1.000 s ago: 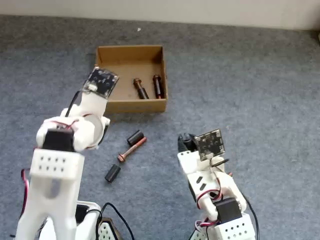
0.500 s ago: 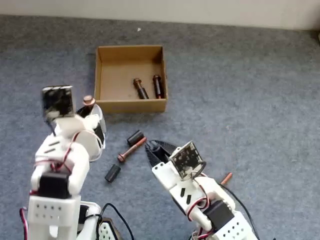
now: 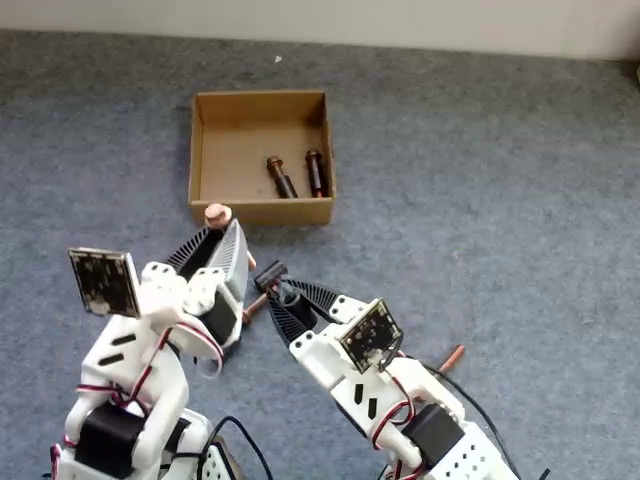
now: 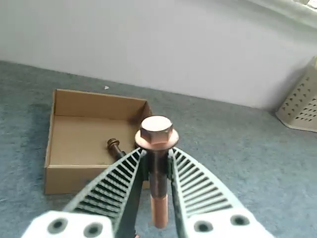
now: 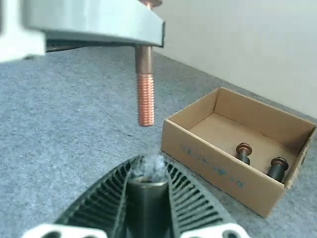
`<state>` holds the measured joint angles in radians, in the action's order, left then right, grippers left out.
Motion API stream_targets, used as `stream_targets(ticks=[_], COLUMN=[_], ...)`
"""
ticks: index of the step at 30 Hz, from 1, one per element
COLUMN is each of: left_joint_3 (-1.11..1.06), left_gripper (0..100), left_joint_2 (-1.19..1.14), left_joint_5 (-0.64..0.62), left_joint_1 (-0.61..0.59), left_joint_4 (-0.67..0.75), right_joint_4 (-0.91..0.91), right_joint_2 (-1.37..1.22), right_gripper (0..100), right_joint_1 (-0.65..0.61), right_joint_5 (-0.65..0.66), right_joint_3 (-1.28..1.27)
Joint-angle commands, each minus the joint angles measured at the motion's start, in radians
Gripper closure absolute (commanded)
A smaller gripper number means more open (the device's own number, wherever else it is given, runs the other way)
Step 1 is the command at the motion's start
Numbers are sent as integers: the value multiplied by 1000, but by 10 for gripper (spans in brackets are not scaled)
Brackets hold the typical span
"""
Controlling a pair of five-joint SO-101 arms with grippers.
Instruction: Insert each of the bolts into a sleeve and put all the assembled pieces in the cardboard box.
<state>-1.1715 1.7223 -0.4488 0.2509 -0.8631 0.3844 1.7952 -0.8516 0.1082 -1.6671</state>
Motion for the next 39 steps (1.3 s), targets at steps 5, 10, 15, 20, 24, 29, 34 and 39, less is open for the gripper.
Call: stream_targets(ticks=[5, 10, 15, 20, 24, 29, 34, 39], left_joint_3=[7, 5, 15, 15, 15, 15, 13, 13], left_gripper=[995, 995, 995, 995, 995, 994, 994, 985], left_joint_2=[24, 25, 31, 31, 33, 33, 33, 31], left_joint_5=[-14, -14, -14, -14, -14, -14, -14, -58], left_joint_1=[124, 194, 234, 249, 255, 298, 380, 378], left_joint_4=[23, 21, -29, -55, -63, -114, -135, -135], right_joint_4=[-33, -35, -36, -36, -36, -38, -120, -180], right_joint_2=[12, 15, 15, 15, 15, 15, 15, 15], right_gripper=[993, 993, 993, 993, 993, 993, 993, 993], right_joint_1=[-12, -12, -7, -5, -2, 35, 44, 44], right_joint_5=[18, 91, 91, 95, 95, 95, 97, 97], right_joint_3=[1, -1, 1, 1, 1, 5, 2, 1])
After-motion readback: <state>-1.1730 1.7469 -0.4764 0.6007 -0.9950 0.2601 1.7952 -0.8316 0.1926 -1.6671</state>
